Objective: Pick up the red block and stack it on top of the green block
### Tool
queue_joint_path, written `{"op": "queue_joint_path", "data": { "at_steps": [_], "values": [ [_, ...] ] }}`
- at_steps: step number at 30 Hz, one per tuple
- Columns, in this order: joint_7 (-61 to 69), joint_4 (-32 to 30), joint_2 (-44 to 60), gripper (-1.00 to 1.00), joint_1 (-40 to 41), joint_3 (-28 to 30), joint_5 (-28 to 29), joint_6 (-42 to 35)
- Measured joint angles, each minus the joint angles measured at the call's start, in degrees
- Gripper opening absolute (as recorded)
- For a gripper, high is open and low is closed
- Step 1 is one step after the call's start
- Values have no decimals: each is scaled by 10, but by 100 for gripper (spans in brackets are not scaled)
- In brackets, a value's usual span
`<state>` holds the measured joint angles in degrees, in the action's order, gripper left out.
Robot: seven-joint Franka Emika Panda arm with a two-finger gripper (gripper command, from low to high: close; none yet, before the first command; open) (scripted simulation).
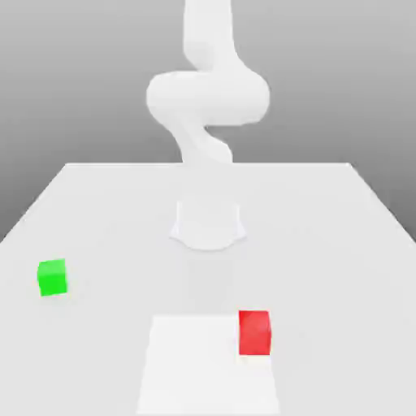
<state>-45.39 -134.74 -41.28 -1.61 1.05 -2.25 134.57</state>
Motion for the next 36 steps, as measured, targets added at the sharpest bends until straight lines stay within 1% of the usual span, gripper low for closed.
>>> {"op": "queue_joint_path", "data": {
  "at_steps": [7,12,15,19,22,27,28,34,36],
  "values": [
    [7,-92,152,0,-43,5,-61,88],
    [-9,-158,261,0,-62,-16,-77,153],
    [-39,-201,329,0,-67,-33,-60,197],
    [-108,-248,404,0,-73,-37,9,252],
    [-125,-247,451,0,-74,-33,30,291],
    [-135,-238,531,0,-81,-24,43,359],
    [-135,-236,545,-100,-82,-22,43,371],
    [-138,-236,552,-100,-82,-22,46,378],
    [-137,-237,537,-100,-80,-24,46,365]
  ]
}}
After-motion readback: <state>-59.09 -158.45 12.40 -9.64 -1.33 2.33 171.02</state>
